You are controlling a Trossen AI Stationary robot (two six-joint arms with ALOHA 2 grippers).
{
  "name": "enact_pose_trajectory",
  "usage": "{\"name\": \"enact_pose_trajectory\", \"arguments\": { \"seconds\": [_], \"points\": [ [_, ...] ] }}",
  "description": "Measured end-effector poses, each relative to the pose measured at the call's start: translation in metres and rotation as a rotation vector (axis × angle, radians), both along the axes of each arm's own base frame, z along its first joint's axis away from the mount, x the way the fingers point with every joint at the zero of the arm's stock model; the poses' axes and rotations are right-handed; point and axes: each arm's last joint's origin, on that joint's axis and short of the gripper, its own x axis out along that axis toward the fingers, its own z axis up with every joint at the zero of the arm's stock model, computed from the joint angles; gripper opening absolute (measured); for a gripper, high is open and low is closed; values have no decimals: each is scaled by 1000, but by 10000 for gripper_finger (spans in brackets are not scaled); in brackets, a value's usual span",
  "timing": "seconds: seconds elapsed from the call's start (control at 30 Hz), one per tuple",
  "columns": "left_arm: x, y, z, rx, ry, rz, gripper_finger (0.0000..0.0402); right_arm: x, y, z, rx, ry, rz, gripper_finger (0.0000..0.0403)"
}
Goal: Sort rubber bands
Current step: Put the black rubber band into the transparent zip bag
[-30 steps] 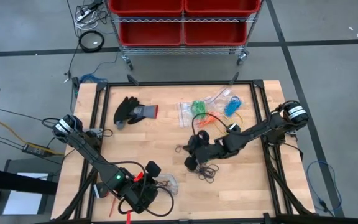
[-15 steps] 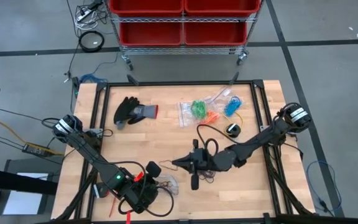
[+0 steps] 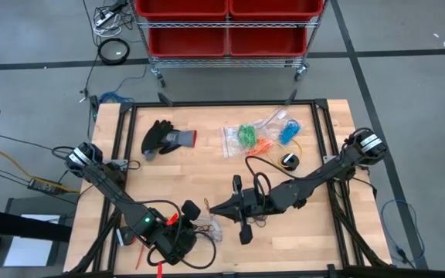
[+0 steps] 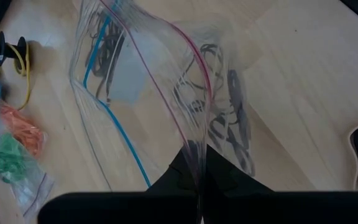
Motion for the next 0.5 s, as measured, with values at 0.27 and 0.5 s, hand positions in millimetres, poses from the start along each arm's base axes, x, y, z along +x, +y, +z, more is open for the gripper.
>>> {"name": "enact_pose_trajectory", "arguments": {
  "seconds": [0.27,0.5],
  "points": [
    [0,0,0,0,0,0,2,-1,8,7,-2,22,19,0],
    [0,0,0,2,-3,2,2,6,15,-10,43,68,29,0]
  ]
}}
